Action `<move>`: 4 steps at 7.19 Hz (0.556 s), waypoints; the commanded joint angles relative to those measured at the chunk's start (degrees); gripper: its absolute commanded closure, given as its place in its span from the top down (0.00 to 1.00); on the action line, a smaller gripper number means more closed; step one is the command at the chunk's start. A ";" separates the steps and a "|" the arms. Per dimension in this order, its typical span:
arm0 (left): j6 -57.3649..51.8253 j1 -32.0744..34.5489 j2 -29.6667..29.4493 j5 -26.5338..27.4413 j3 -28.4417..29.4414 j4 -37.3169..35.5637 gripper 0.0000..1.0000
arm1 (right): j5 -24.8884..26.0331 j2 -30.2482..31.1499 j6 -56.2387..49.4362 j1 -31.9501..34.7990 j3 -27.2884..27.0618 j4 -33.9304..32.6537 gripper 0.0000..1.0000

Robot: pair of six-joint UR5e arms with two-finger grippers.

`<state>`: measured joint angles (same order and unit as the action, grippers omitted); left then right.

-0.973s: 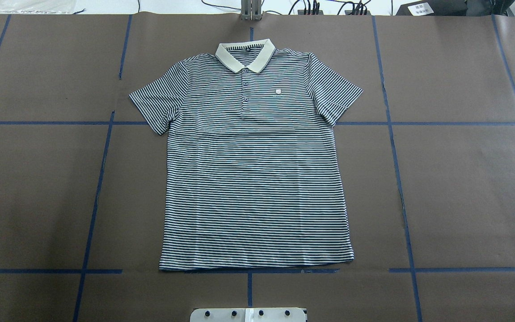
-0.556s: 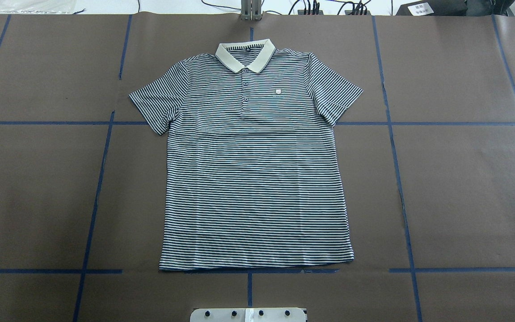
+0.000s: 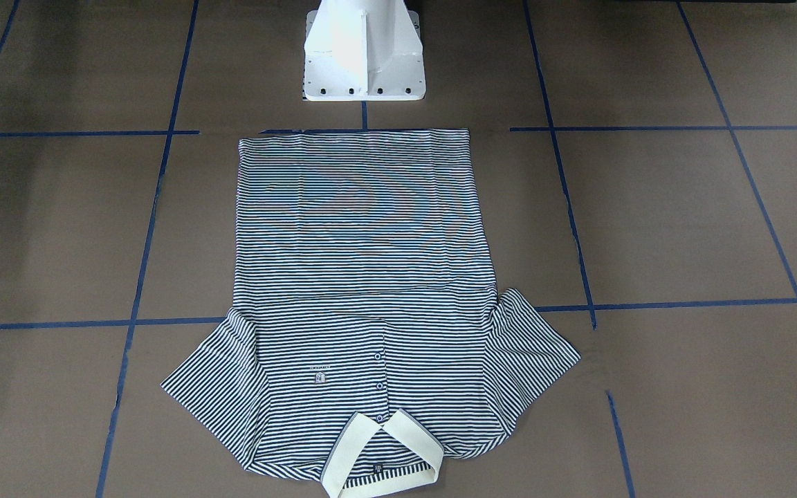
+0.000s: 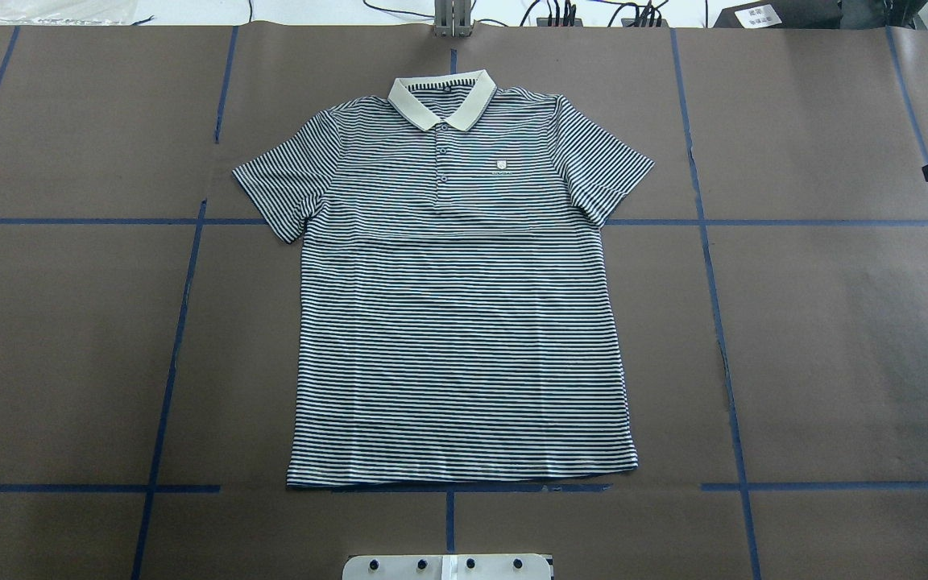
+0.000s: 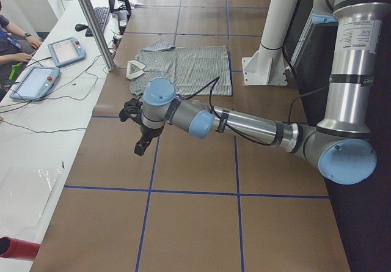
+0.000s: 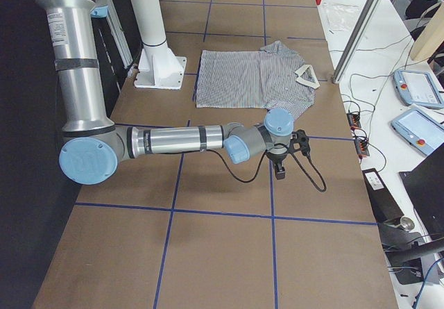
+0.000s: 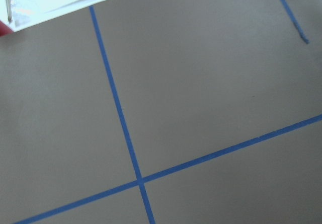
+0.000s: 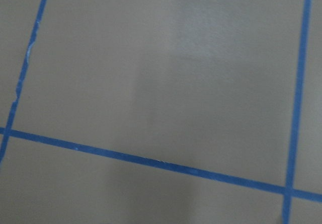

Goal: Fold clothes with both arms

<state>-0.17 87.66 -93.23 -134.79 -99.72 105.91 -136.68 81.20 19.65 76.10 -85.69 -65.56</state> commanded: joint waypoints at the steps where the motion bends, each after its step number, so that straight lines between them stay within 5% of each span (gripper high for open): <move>1: 1.92 -4.05 -4.13 -0.13 2.50 0.88 1.00 | 0.53 -9.87 13.25 -7.34 9.71 8.66 1.00; 4: 11.57 -10.14 -8.97 3.13 2.60 0.87 1.00 | 15.34 -18.50 28.71 -18.66 13.09 13.00 1.00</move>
<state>7.32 78.87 -100.29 -132.09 -97.15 106.76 -127.94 66.48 41.03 62.81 -73.35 -53.42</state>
